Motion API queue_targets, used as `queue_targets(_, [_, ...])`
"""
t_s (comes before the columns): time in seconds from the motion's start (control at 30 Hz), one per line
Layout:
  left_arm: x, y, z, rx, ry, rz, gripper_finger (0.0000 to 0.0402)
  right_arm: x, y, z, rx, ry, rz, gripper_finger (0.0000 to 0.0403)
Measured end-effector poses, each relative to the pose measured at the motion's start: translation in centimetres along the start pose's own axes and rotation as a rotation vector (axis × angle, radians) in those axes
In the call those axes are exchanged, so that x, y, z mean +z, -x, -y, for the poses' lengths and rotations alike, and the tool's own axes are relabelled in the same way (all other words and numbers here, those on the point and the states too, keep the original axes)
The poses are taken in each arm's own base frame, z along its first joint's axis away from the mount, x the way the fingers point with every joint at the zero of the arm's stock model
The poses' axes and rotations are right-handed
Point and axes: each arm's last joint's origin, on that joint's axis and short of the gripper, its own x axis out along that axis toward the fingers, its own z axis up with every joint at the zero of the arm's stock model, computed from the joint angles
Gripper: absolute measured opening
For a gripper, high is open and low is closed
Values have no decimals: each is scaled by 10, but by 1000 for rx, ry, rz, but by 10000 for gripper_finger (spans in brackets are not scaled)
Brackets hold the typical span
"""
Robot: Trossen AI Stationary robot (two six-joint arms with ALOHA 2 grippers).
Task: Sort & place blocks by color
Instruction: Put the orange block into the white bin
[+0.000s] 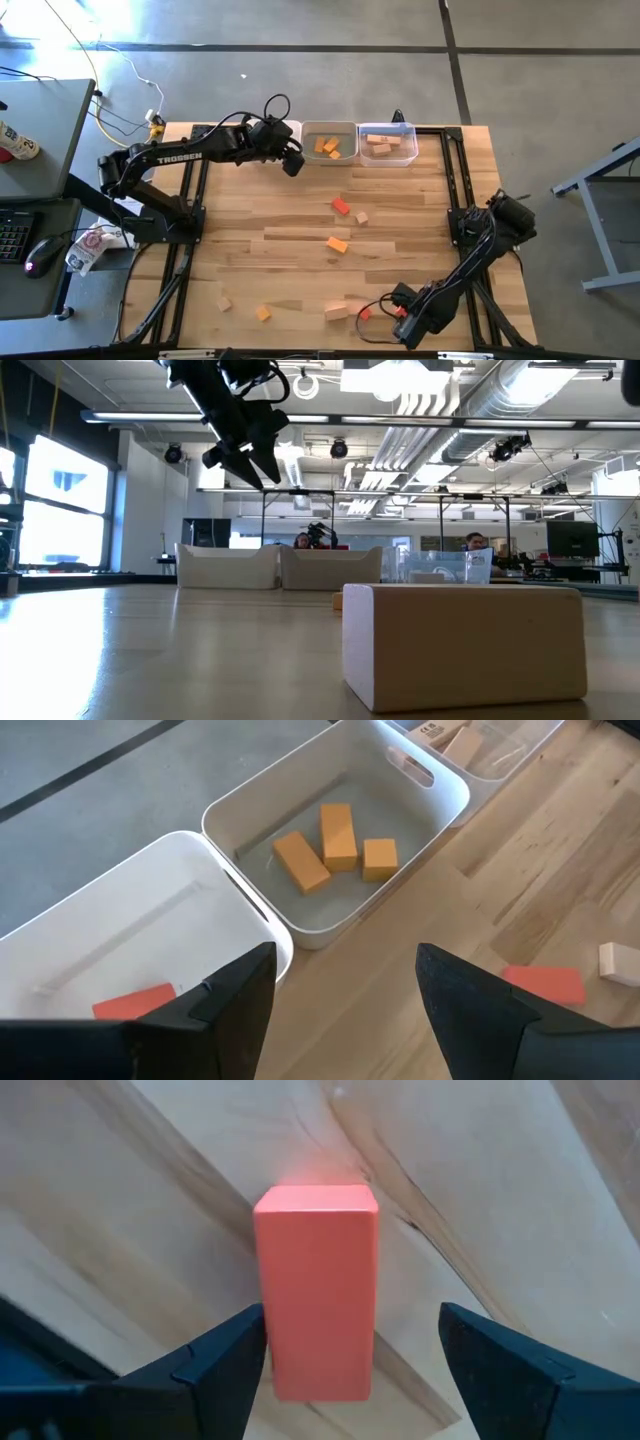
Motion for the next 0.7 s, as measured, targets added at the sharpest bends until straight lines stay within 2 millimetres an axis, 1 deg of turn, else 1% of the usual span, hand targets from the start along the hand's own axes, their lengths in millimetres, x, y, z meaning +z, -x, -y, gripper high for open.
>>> queue_targets(0.1, [0, 0, 0, 0, 0, 0, 226, 0, -5, -1, -11, -5, -10, 268])
queue_targets(0.17, [0, 0, 0, 0, 0, 0, 226, 0, -7, -2, -12, -21, -22, 249])
queue_targets(0.23, [0, 0, 0, 0, 0, 0, 226, 0, -7, -2, -8, -27, -24, 220])
queue_targets(0.43, [0, 0, 0, -3, 0, -2, 226, 0, -7, -2, -8, -39, -24, 106])
queue_targets(0.7, [-1, 0, 2, -55, -2, -21, 226, 2, -5, -3, -8, 6, -20, 103])
